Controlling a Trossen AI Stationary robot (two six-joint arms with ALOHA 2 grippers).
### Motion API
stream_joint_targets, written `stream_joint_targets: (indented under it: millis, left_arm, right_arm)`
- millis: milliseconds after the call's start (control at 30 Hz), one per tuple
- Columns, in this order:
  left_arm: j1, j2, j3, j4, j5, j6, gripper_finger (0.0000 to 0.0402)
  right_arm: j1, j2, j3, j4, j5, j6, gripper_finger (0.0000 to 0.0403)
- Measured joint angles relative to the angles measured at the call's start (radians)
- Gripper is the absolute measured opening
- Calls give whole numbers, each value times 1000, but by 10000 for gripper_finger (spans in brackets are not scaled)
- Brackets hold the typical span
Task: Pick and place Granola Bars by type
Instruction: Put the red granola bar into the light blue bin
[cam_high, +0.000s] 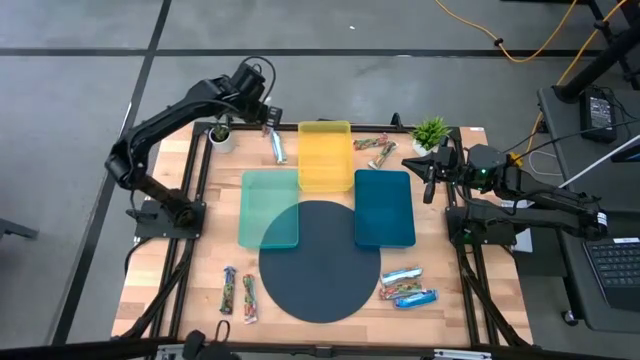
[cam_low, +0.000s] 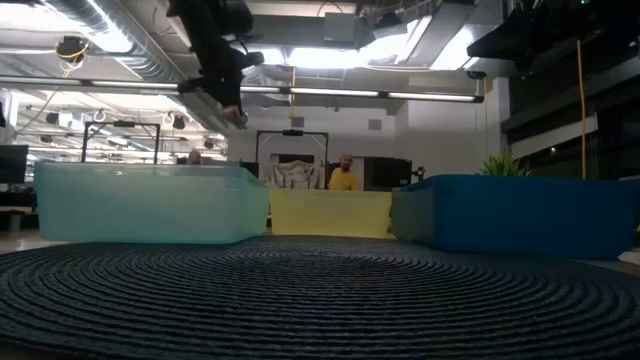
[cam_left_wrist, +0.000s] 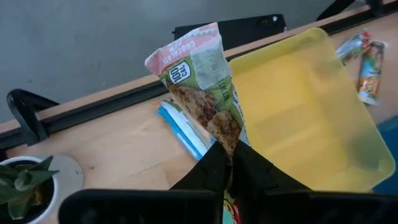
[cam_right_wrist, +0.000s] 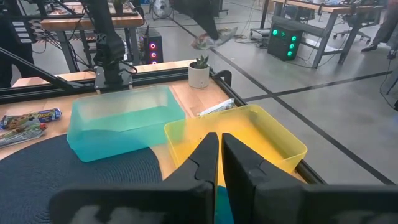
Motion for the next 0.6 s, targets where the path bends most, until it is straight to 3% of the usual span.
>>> stream_joint_targets:
  millis: [233, 467, 600]
  left_arm:
    - [-94, -43, 0, 5, 7, 3, 9]
    - [-281, -140, 0, -10, 104, -17, 8]
    - [-390, -215, 0, -42, 105, -73, 7]
  right_arm:
    - [0, 0, 0, -6, 0, 0, 26]
    - [0, 0, 0, -9, 0, 0, 26]
    - [0, 0, 0, -9, 0, 0, 26]
